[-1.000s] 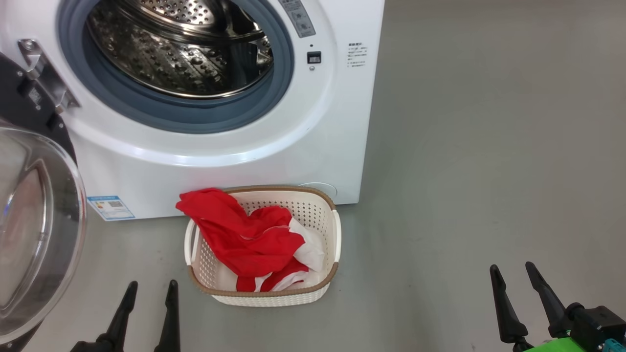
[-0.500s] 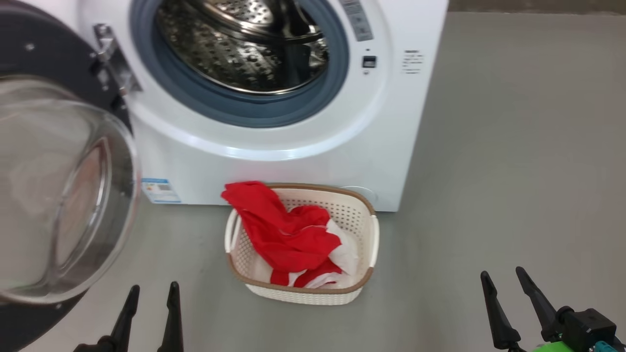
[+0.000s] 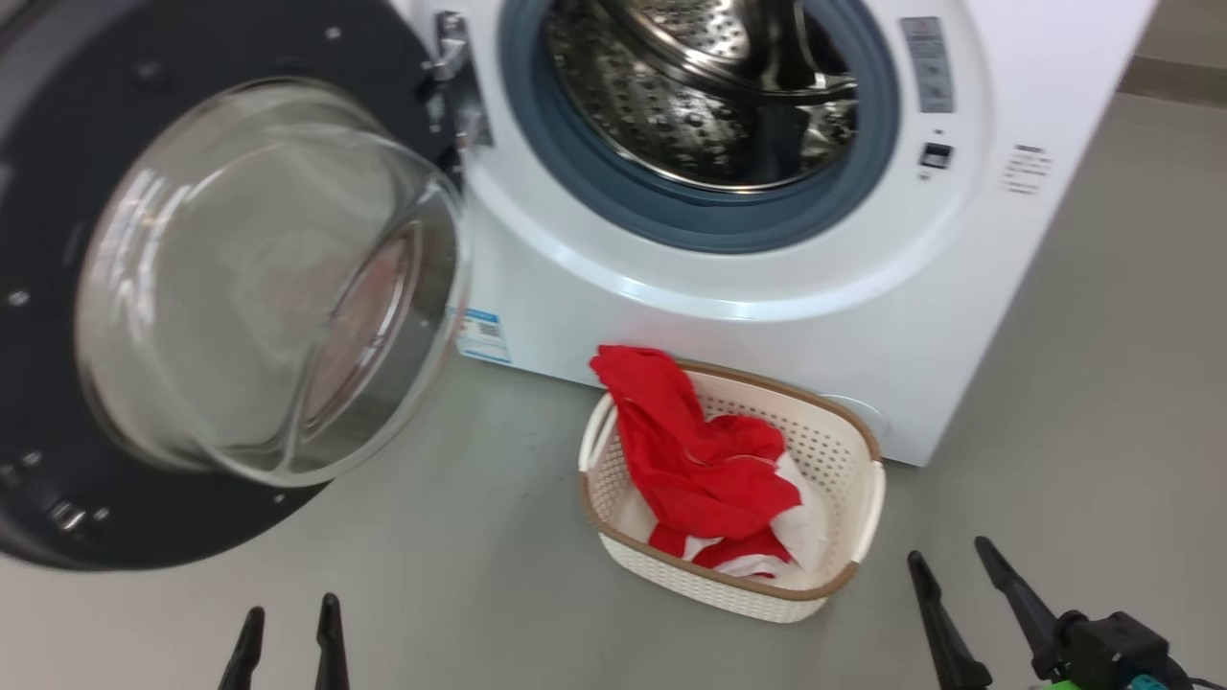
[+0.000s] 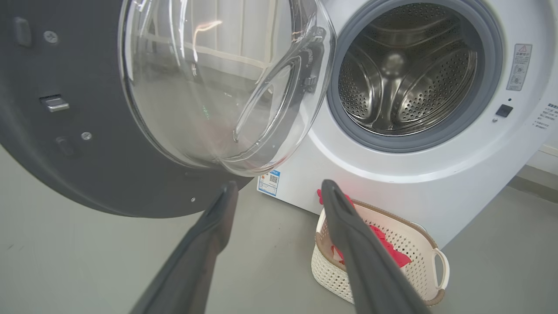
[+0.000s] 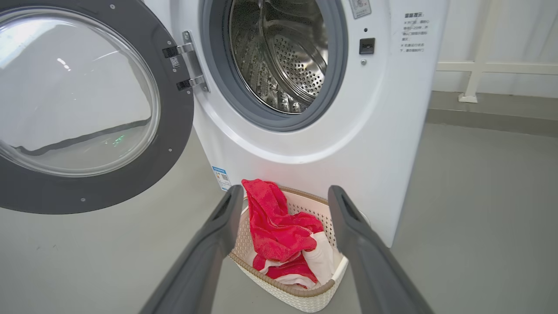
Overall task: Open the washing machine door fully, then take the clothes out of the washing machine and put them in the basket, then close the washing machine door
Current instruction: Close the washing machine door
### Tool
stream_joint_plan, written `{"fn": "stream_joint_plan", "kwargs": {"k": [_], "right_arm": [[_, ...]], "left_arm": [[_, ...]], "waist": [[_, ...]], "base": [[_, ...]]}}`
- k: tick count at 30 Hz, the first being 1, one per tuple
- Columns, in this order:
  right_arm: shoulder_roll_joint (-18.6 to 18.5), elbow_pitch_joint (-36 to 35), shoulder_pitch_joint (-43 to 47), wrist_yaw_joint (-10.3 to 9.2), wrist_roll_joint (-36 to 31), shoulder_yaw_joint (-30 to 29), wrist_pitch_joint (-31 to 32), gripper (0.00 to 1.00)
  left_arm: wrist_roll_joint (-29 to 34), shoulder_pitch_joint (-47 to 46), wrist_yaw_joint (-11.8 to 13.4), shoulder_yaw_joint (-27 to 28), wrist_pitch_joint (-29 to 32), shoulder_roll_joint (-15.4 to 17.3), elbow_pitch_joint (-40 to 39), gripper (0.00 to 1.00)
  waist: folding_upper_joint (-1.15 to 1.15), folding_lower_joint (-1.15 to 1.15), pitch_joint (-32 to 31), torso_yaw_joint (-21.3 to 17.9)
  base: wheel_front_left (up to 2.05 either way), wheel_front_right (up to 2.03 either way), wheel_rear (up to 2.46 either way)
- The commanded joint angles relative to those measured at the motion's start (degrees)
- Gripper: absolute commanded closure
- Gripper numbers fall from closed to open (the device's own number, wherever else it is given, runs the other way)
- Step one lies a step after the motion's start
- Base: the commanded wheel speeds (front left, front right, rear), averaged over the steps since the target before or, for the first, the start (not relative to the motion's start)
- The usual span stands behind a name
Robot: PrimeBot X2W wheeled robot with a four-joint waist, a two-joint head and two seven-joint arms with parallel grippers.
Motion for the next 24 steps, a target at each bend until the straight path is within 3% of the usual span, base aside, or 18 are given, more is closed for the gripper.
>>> {"fn": "stream_joint_plan", "kwargs": {"k": [1,13,19,21,22,23,24], "right_arm": [[-1.3,-1.1,-1.1,0.28,0.5,2.4,-0.4,0.0],[-2.7,0.9,-6.1,0.28,1.9,8.7,-0.4,0.0],[-2.7,1.0,-6.3,0.28,2.2,9.0,-0.4,0.0],[-2.6,1.1,-6.2,0.28,2.3,8.8,-0.4,0.0],[-2.6,1.1,-6.2,0.28,2.3,8.8,-0.4,0.0],[-2.5,1.1,-6.2,0.28,2.2,8.6,-0.4,0.0],[-2.3,1.1,-6.0,0.28,2.2,8.4,-0.4,0.0]], "left_arm": [[-0.9,0.1,0.8,1.9,-0.3,0.6,-2.1,0.0],[-5.5,2.1,4.5,3.1,-0.3,0.6,-5.1,0.0],[-5.8,2.2,4.7,3.3,-0.3,0.6,-5.4,0.0],[-5.8,1.9,4.5,3.3,-0.3,0.6,-5.4,0.52],[-5.8,1.9,4.5,3.3,-0.3,0.6,-5.4,0.52],[-6.2,1.7,4.3,3.4,-0.3,0.6,-5.6,0.72],[-6.3,1.4,4.2,3.6,-0.3,0.6,-5.9,1.0]], "waist": [[0.0,0.0,-0.4,5.0],[0.0,0.0,1.2,6.4],[0.0,0.0,1.2,6.3],[0.0,0.0,1.2,6.3],[0.0,0.0,1.2,6.3],[0.0,0.0,1.2,6.2],[0.0,0.0,1.1,6.2]], "base": [[0.0,0.0,0.0],[0.0,0.0,0.0],[0.0,0.0,0.0],[0.0,0.0,0.0],[0.0,0.0,0.0],[0.0,0.0,0.0],[0.0,0.0,0.0]]}}
